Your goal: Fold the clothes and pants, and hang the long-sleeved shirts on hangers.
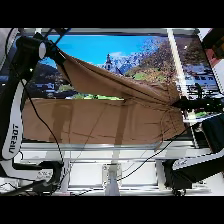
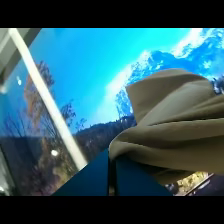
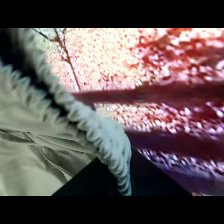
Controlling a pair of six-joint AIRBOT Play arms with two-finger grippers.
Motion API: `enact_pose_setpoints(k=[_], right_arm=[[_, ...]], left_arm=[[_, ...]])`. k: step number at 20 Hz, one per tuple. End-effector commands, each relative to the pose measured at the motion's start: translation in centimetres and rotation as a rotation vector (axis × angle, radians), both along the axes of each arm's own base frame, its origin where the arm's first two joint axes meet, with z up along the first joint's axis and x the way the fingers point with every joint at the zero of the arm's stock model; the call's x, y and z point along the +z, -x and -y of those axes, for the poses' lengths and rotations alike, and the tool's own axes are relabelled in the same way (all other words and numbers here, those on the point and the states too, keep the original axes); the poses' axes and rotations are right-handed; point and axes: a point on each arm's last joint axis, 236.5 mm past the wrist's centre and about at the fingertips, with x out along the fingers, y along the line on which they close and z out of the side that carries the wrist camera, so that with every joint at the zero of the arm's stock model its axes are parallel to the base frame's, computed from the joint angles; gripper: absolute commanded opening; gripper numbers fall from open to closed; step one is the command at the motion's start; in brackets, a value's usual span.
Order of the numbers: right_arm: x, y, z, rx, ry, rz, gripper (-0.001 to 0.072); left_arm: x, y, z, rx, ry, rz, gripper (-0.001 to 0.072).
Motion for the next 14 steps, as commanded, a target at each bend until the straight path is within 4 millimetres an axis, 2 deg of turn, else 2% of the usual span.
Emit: enact_pose_setpoints(k=[1,3,5,7,9,10,12,14], right_arm=[[0.0,0.2,0.0,0.008,0.003,-0.004,0.0040],[-0.2,0.3,0.1,0.013,0.009,-0.008,0.0040],[-0.2,0.3,0.1,0.014,0.010,-0.008,0.0040],[-0.2,0.3,0.1,0.016,0.012,-0.005,0.0040],[-0.2,0.3,0.2,0.018,0.019,-0.002,0.0041],[-0.3,0.3,0.3,0.018,0.020,-0.002,0.0041],[-0.3,0.3,0.3,0.018,0.022,-0.003,0.0041],[-0.5,0.5,0.5,0.024,0.032,-0.008,0.0041]], left_arm=[[1.2,2.4,3.7,-0.206,-0.170,-0.041,0.0010],[3.2,3.7,4.2,-0.213,-0.160,-0.019,0.0008],[4.3,6.1,2.8,-0.184,-0.160,-0.062,0.0006],[3.8,9.8,0.4,-0.208,-0.249,-0.204,0.0006],[3.4,11.6,-0.4,-0.332,-0.357,-0.288,0.0006],[2.8,11.4,0.1,-0.419,-0.376,-0.301,0.0006],[0.6,10.4,2.6,-0.588,-0.307,-0.308,0.0007],[-1.9,6.3,4.6,-0.630,-0.182,-0.233,0.0009]])
